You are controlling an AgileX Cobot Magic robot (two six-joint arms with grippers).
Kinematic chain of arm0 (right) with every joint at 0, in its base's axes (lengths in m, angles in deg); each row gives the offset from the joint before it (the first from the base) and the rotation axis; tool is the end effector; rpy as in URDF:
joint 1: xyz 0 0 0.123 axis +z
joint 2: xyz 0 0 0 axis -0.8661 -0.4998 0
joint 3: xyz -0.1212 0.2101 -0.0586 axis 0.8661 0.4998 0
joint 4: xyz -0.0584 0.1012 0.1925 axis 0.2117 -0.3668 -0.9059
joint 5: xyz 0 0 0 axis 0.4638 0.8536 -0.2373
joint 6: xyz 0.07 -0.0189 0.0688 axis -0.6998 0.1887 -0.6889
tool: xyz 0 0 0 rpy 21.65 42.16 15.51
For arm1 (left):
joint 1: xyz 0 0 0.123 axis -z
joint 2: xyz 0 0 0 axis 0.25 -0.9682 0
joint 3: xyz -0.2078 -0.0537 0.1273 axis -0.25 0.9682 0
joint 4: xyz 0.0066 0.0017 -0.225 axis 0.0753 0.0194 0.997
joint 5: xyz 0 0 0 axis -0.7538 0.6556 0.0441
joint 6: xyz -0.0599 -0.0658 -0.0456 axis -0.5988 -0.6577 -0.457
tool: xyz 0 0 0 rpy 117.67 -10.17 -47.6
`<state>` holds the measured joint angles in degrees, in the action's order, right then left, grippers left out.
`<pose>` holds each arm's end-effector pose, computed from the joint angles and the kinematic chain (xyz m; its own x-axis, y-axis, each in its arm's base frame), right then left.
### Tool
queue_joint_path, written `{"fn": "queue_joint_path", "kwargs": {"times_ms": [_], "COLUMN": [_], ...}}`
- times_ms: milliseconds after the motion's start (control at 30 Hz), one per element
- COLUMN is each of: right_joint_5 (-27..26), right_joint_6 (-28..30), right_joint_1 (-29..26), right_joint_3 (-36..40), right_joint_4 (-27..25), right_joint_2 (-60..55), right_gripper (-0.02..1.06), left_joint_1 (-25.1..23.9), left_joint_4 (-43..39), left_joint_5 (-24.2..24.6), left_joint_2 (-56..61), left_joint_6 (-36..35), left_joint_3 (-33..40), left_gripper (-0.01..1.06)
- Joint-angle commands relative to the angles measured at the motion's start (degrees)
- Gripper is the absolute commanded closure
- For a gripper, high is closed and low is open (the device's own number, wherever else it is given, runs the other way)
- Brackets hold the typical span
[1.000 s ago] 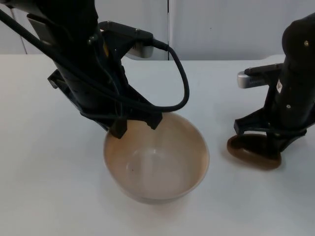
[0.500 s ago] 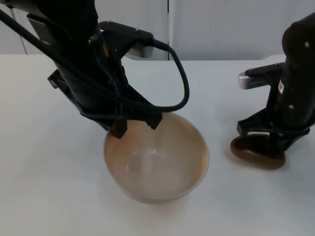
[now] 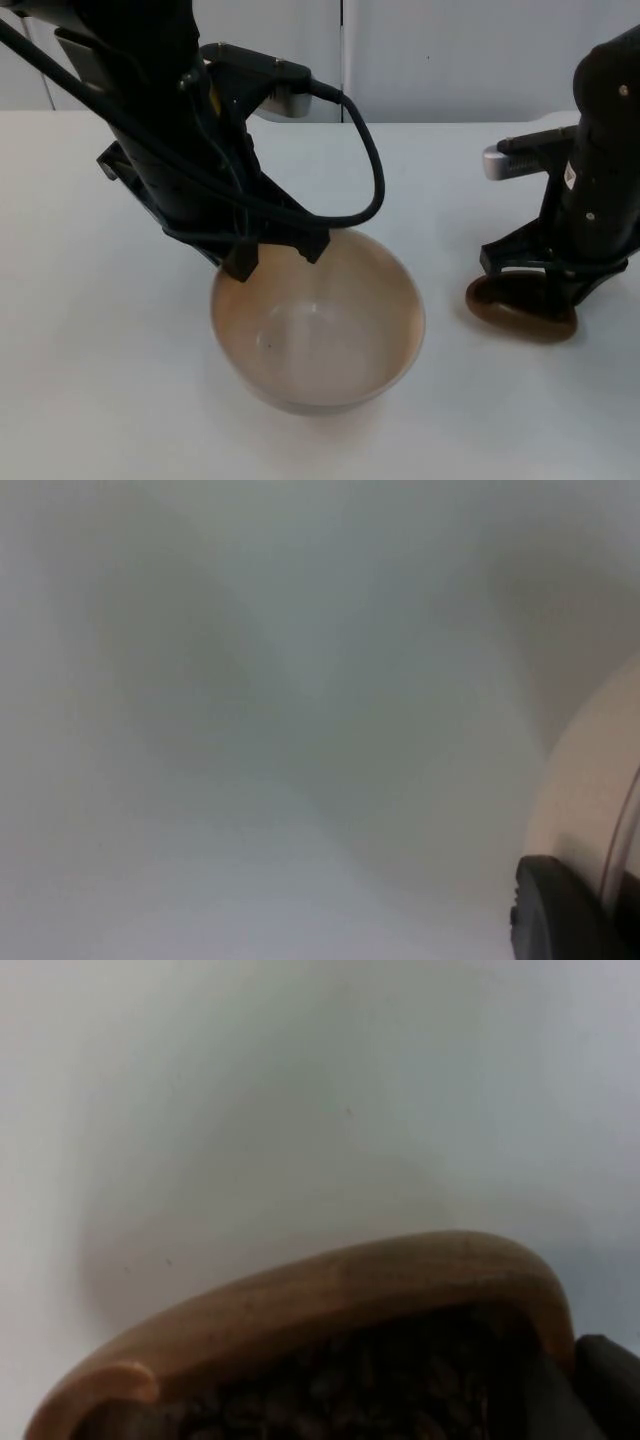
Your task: Pick up the bowl with the left hand and pour the coffee beans from the cup into the bowl with the right hand.
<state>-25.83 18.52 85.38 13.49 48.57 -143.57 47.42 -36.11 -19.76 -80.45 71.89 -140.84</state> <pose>0.3303 0.1388 0.0849 -0.9553 -0.2337 -0.1809 -0.2132 0.9689 -0.1258 0.2672 -0.1712 0.1547 -0.8283 0.4818 -0.2860 0.5021 0.8648 0.0029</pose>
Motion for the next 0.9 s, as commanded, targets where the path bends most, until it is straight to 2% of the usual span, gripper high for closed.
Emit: {"fn": "queue_joint_path", "kwargs": {"times_ms": [0, 867], "right_joint_5": [-0.7, -1.2], "right_joint_6": [0.3, 0.6], "right_joint_1": [-0.2, -0.2], "right_joint_3": [-0.1, -0.1], "right_joint_4": [-0.2, -2.3], "right_joint_2": [0.1, 0.1], "right_gripper": [0.96, 0.96], "left_joint_1": [0.3, 0.3], "left_joint_4": [0.6, 0.6], "left_joint_5": [-0.6, -0.6], "left_joint_2": [0.6, 0.6], "left_joint_6": [-0.3, -0.3], "left_joint_3": [0.1, 0.1], "left_gripper": [1.05, 1.05]}}
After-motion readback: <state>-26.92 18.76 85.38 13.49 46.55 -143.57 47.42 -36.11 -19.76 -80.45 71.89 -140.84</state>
